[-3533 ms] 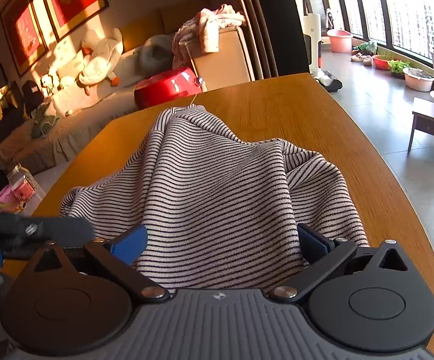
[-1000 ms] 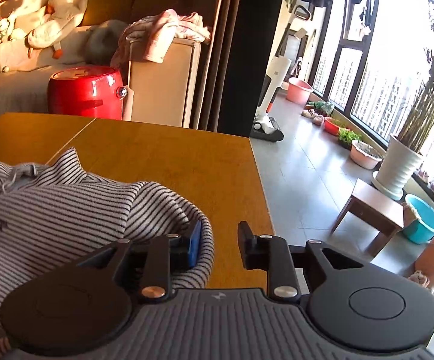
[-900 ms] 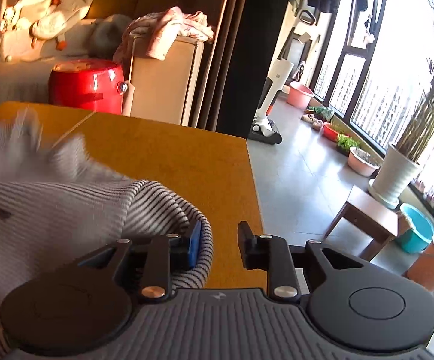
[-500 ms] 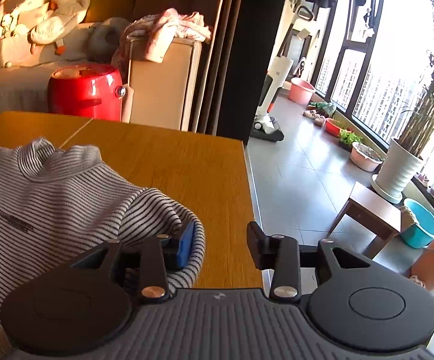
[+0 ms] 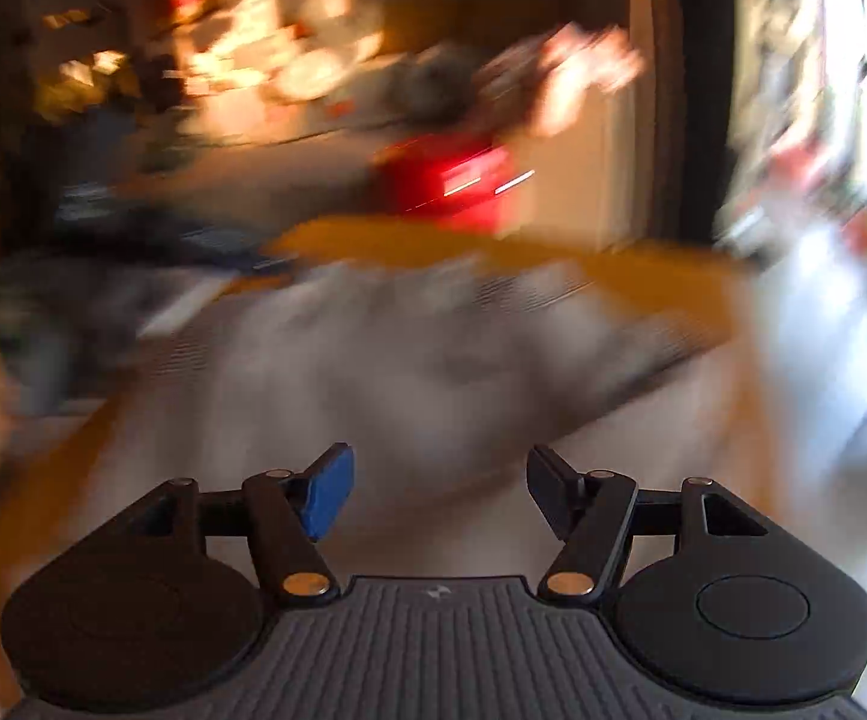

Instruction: Fold clothes

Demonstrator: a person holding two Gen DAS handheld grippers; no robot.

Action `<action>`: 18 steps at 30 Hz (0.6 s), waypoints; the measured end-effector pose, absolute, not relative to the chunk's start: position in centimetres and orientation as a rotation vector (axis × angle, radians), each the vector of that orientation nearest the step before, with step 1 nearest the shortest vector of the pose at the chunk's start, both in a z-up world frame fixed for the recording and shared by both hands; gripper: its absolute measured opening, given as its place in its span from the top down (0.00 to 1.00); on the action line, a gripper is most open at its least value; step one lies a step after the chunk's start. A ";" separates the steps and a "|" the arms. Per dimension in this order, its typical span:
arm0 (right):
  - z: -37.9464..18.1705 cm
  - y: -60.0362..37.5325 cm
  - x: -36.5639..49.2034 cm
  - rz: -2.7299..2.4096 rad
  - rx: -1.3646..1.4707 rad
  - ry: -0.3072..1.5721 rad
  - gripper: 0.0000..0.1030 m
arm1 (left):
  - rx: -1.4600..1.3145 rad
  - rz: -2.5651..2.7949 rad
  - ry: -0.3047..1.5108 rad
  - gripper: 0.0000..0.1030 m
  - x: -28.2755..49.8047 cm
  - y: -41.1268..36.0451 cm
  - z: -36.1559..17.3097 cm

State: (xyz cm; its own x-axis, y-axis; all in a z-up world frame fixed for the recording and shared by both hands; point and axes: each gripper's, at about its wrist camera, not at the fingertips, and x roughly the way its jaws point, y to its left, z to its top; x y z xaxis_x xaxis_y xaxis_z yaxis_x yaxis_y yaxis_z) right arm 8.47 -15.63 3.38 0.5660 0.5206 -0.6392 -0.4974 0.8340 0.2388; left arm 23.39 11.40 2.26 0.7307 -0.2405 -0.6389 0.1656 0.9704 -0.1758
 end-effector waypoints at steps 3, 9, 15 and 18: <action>1.5 -11.6 7.5 0.739 0.181 0.927 0.37 | -0.119 -0.221 0.705 0.31 22.2 12.0 2.8; -1.2 -10.2 7.9 0.696 0.517 1.206 0.44 | -0.157 -0.205 0.668 0.23 19.7 14.5 4.0; -2.0 -9.3 9.6 0.589 0.664 1.217 0.74 | -0.220 -0.199 0.648 0.20 19.1 16.4 4.0; -1.0 -7.7 10.5 0.575 0.555 1.177 0.91 | -0.233 -0.198 0.637 0.18 18.6 17.4 4.1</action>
